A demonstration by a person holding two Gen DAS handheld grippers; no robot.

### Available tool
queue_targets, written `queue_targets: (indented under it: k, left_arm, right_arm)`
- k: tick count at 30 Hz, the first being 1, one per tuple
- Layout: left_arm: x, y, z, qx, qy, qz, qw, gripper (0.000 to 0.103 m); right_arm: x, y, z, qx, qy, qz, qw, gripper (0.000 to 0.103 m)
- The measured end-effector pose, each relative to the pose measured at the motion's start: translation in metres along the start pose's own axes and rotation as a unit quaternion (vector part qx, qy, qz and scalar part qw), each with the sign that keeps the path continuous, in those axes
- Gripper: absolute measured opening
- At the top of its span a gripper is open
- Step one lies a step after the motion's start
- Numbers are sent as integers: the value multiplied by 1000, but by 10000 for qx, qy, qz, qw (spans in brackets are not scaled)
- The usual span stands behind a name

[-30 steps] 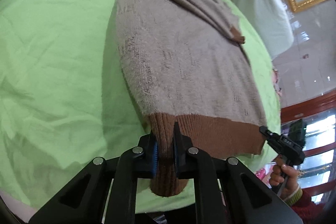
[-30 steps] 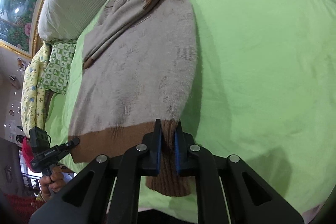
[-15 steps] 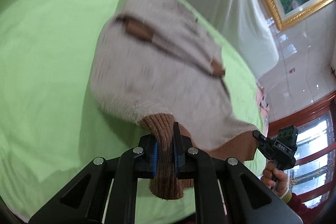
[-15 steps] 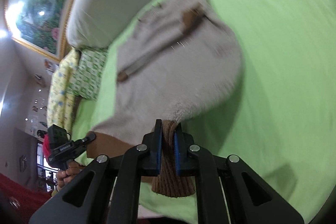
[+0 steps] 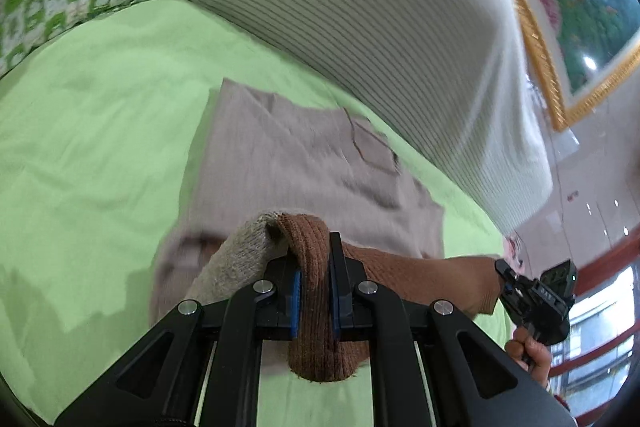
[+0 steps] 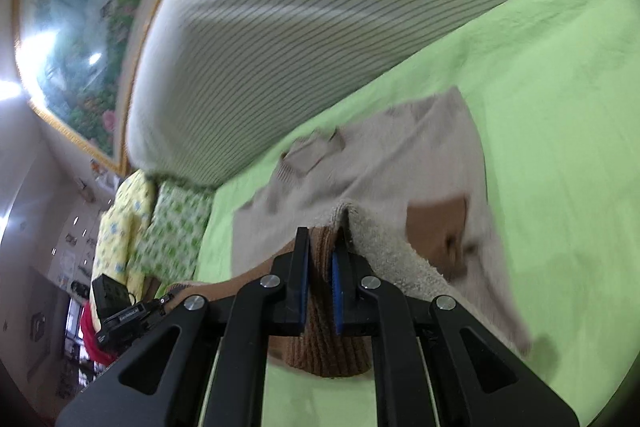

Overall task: Fold small clothes
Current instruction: 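Lift the hem with both tools and fold it toward the collar, release, then press the folded hem flat with both open tools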

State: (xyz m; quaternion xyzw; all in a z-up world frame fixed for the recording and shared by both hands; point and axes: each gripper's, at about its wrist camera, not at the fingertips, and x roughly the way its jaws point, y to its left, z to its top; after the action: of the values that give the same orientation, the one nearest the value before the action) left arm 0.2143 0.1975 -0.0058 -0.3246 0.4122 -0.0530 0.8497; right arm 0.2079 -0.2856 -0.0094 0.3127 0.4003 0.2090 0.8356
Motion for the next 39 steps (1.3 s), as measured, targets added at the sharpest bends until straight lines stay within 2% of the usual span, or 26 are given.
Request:
queue_targets:
  k: [4, 10, 12, 13, 17, 19, 21, 23, 25, 28, 31, 33, 36, 39]
  left_arm:
    - [47, -1, 36, 45, 62, 184, 9998, 9]
    - [103, 3, 70, 80, 145, 448, 9989, 10]
    - [119, 9, 77, 3, 169, 578, 9982, 10]
    - [124, 12, 79, -28, 168, 629, 9979, 10]
    - [148, 21, 89, -136, 295, 848, 9959, 16]
    - [148, 20, 87, -138, 314, 832, 9959, 20]
    - [142, 20, 87, -173, 304, 740, 9966, 25]
    - [131, 19, 86, -261, 257, 698, 9969, 36]
    - [114, 14, 85, -233, -15, 884, 9958, 49]
    - [87, 9, 82, -83, -308, 1005, 9944, 51]
    - [75, 7, 71, 16, -277, 921, 9954, 51]
    - [73, 3, 58, 210, -92, 847, 9961, 51]
    - [83, -5, 31, 529, 300, 759, 9953, 51]
    - [108, -21, 8, 1017, 740, 753, 9892, 51]
  right_arm:
    - [34, -15, 30, 173, -52, -92, 9998, 10]
    - [81, -40, 65, 418, -27, -280, 9987, 10]
    - [93, -46, 74, 454, -9, -333, 9984, 10]
    - [100, -50, 78, 403, -204, -378, 9983, 11]
    - [121, -64, 91, 598, -74, -644, 9961, 16]
    - [125, -67, 96, 708, 12, -895, 9935, 24]
    - [119, -68, 101, 747, -124, -945, 9926, 36]
    - [108, -69, 105, 778, -365, -960, 9917, 54]
    - [93, -68, 109, 769, -580, -973, 9906, 55]
    - [79, -64, 109, 721, -646, -840, 9917, 55]
    - [67, -51, 98, 481, -664, -608, 9948, 55]
    - [65, -38, 84, 189, -554, -385, 9975, 55]
    - [72, -14, 53, -586, -122, -171, 9981, 55]
    - [96, 14, 23, -1506, 555, -84, 9870, 55]
